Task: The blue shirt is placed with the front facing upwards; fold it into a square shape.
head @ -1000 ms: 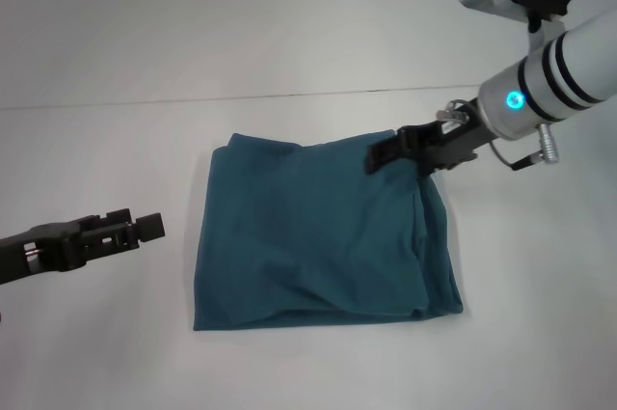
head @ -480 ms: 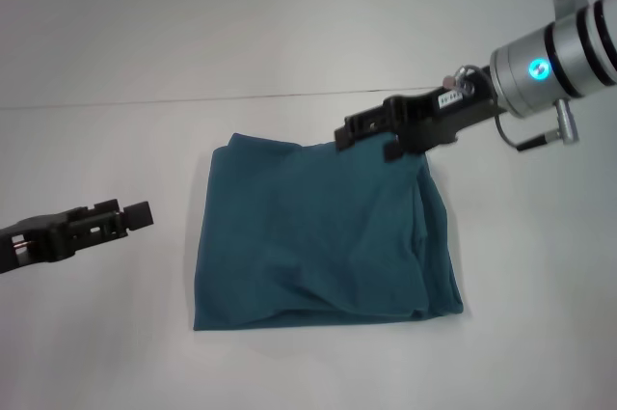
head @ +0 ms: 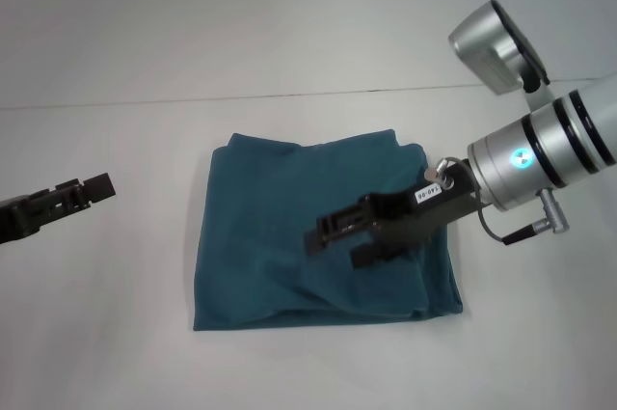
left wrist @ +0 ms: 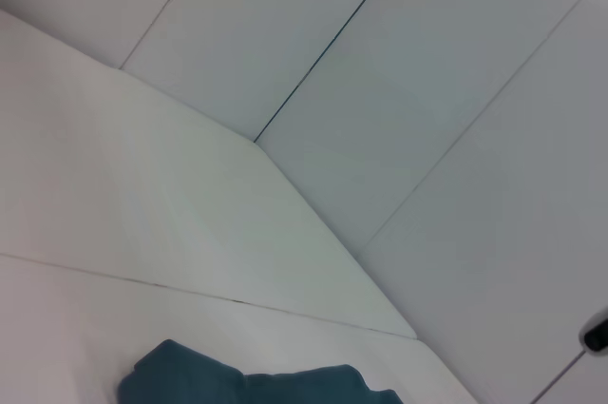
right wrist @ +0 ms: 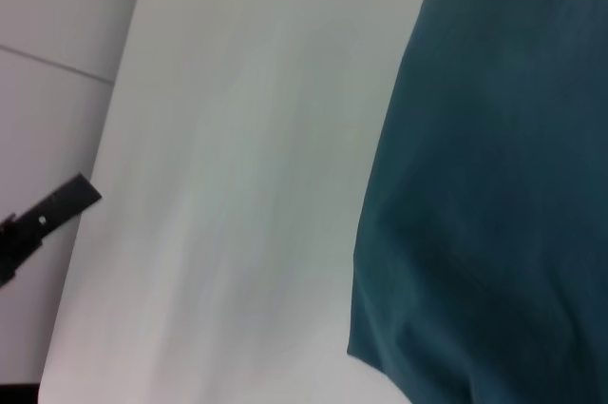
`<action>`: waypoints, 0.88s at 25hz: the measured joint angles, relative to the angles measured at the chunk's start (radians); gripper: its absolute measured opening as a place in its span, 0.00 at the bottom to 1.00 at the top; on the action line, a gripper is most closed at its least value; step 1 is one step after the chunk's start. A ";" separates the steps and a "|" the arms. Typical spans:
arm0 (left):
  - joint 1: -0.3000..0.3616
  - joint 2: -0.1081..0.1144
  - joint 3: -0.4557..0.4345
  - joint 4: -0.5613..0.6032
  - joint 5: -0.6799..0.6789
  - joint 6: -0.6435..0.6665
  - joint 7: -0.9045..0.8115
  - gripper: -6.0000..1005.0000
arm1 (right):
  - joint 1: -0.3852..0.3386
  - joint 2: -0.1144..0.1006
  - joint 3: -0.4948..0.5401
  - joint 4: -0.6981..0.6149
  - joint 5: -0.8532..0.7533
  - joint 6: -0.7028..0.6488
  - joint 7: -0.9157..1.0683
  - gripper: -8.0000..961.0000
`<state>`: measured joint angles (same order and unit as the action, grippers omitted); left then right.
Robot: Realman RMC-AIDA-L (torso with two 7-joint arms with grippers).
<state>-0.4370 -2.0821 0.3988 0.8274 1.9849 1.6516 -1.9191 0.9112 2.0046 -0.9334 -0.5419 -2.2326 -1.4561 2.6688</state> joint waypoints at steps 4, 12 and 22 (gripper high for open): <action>0.002 -0.003 0.000 -0.001 0.000 0.000 0.000 0.94 | 0.001 0.001 -0.030 0.013 -0.041 0.003 0.017 0.98; 0.002 -0.003 -0.003 -0.010 -0.001 0.000 -0.001 0.94 | -0.020 -0.021 -0.026 0.001 -0.177 0.014 0.060 0.98; 0.008 -0.004 -0.003 -0.014 -0.028 0.005 -0.001 0.94 | -0.072 -0.036 0.077 -0.103 -0.067 -0.082 0.019 0.98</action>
<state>-0.4288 -2.0862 0.3957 0.8129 1.9567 1.6562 -1.9206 0.8390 1.9682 -0.8563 -0.6448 -2.2997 -1.5376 2.6875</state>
